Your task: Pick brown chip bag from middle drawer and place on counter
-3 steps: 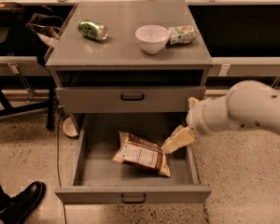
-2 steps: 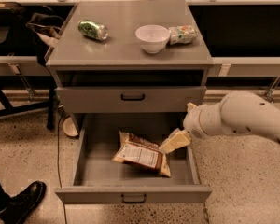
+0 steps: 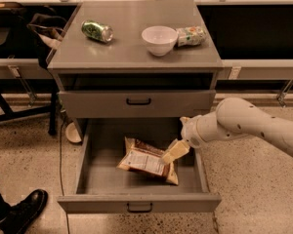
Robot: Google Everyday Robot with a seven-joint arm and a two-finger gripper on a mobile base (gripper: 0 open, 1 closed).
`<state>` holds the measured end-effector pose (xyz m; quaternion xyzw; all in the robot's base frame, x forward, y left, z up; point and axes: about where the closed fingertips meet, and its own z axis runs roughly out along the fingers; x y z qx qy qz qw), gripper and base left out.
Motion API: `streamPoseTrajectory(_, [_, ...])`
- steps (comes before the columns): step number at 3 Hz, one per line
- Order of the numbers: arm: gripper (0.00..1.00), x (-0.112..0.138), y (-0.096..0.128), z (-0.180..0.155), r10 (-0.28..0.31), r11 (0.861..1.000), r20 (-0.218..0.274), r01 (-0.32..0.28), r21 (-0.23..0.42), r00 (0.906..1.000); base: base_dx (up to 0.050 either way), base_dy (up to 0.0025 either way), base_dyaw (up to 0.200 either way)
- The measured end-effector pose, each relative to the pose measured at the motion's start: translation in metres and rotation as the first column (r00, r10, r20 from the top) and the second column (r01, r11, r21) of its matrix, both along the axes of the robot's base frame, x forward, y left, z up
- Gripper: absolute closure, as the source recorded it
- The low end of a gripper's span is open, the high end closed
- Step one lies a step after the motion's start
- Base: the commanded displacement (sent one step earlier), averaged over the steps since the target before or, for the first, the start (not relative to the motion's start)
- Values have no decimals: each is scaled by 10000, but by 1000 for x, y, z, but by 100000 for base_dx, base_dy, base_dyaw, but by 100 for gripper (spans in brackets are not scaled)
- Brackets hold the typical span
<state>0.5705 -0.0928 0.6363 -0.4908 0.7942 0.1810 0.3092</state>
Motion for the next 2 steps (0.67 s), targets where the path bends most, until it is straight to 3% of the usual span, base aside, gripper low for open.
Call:
streamPoseTrajectory(1, [0, 2, 13, -23, 938, 9946, -157, -930, 455, 9955, 0, 0, 0])
streamPoseTrajectory(2, [0, 2, 14, -29, 1113, 9926, -175, -1103, 498, 9936, 0, 0, 0])
